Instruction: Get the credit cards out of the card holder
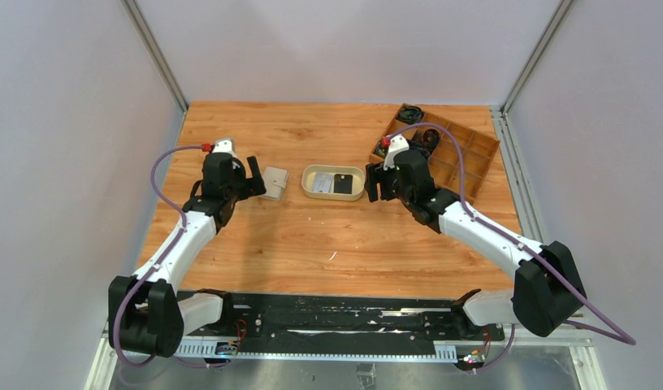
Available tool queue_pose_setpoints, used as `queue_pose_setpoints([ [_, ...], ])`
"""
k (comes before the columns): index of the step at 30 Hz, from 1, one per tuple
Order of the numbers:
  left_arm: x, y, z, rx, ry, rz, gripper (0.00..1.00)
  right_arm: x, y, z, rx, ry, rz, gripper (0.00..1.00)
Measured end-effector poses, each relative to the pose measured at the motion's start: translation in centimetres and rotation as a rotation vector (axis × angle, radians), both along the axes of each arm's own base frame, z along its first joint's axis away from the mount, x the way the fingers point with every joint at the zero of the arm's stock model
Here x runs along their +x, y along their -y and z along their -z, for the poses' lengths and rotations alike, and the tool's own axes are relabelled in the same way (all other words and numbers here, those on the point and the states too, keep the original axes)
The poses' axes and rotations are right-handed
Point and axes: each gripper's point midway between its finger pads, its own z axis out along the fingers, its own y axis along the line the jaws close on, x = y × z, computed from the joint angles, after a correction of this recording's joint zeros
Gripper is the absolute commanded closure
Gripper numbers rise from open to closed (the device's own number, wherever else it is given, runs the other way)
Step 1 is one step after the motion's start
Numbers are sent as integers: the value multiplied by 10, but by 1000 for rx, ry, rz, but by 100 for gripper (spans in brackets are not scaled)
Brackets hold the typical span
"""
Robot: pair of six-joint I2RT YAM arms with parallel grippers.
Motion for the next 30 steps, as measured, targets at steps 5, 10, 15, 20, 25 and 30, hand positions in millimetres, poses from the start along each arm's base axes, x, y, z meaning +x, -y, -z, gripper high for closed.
queue_pose_setpoints([
  [5, 2, 0, -6, -33, 21, 11, 0, 0, 0, 0, -1, 0, 0, 29],
  [10, 5, -2, -8, -96, 51, 26, 0, 0, 0, 0, -1, 1, -1, 29],
  [15, 7, 3, -5, -145, 57, 55, 0, 0, 0, 0, -1, 1, -2, 29],
  [20, 11, -1, 3, -206, 63, 67, 0, 0, -1, 1, -3, -2, -9, 29],
  [25, 10, -14, 28, -235, 9, 26, 0, -1, -2, 3, -7, -4, -19, 29],
  [30, 10, -16, 40, -231, -23, 17, 2, -1, -3, 8, -14, -16, -27, 30],
])
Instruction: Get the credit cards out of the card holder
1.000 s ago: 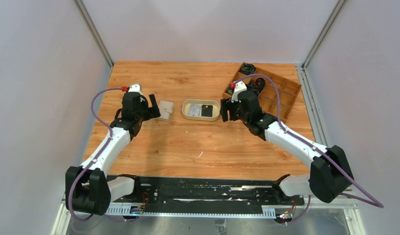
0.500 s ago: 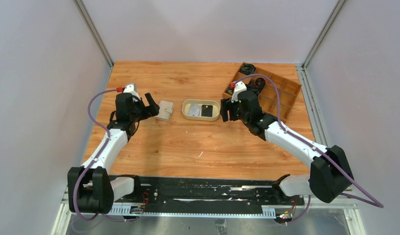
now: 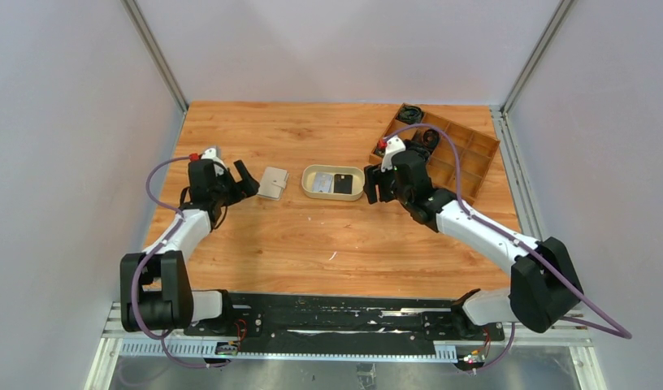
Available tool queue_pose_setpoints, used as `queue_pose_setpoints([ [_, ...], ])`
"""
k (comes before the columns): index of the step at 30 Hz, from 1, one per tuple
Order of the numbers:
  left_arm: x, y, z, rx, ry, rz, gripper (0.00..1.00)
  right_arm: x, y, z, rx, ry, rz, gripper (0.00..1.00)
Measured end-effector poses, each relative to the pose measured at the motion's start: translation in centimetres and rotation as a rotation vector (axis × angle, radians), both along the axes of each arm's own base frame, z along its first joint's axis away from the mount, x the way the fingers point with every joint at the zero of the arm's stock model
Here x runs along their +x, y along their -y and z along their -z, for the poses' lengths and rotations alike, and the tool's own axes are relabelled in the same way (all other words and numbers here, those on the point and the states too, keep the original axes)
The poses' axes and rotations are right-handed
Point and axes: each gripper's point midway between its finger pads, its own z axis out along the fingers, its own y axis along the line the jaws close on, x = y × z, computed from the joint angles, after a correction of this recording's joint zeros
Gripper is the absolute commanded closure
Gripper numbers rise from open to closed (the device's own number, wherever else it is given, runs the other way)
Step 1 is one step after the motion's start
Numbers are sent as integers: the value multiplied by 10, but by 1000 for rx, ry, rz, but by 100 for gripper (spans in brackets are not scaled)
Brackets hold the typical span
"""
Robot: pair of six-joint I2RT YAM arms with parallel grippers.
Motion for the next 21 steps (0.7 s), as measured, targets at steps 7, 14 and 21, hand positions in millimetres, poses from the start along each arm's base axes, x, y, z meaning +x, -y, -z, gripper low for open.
queue_pose_setpoints([
  [7, 6, 0, 34, -6, -73, 4, 11, -1, -3, 10, -9, -26, -16, 31],
  [14, 17, 1, 57, -21, -119, 7, 16, 0, -3, 15, -20, -33, -20, 31],
  [21, 48, 6, 47, -52, -69, 33, 31, 1, -4, 26, -38, -54, -23, 31],
])
